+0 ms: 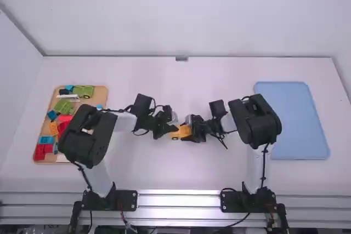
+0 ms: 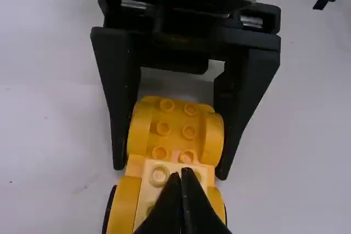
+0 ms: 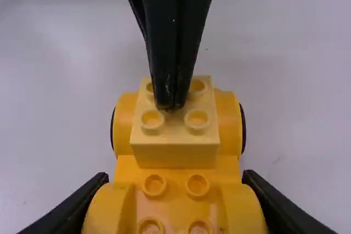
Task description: Assemble lego blocks to make yellow taxi
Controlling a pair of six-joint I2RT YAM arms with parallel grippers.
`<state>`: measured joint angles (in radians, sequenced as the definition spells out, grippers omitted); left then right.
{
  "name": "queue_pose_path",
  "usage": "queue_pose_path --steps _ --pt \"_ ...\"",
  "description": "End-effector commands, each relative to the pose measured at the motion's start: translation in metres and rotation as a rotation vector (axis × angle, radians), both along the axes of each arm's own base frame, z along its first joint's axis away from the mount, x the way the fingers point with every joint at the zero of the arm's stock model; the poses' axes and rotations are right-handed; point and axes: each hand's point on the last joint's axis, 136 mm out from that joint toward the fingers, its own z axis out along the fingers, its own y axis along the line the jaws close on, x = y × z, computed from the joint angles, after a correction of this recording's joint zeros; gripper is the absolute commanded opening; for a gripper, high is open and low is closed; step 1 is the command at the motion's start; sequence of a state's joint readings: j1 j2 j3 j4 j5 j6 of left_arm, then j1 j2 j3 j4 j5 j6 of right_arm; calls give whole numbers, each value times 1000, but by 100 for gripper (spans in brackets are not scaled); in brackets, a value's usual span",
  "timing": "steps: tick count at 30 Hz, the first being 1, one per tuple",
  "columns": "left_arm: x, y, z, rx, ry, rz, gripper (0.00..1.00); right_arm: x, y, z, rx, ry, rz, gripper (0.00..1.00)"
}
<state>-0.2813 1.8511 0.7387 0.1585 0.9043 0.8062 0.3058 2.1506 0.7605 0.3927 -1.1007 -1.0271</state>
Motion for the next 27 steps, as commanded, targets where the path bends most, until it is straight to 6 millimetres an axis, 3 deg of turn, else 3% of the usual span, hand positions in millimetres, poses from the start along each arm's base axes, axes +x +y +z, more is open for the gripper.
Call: queue_pose_path --steps 1,2,8,17,21,27 --pt "-11 29 -60 228 78 99 2 3 -1 -7 -33 61 -35 57" --pt "-11 28 -59 221 76 97 2 3 -1 -7 -33 61 -35 57" --pt "27 13 9 71 -49 83 2 3 -1 -8 -36 58 -36 57" --pt "53 31 104 32 -285 147 3 11 -5 -16 -91 36 -69 57" --pt "67 53 124 66 -306 289 13 16 -6 -18 -110 13 -81 57" --pt "70 63 129 109 -320 341 20 23 -8 -22 -144 2 -103 57"
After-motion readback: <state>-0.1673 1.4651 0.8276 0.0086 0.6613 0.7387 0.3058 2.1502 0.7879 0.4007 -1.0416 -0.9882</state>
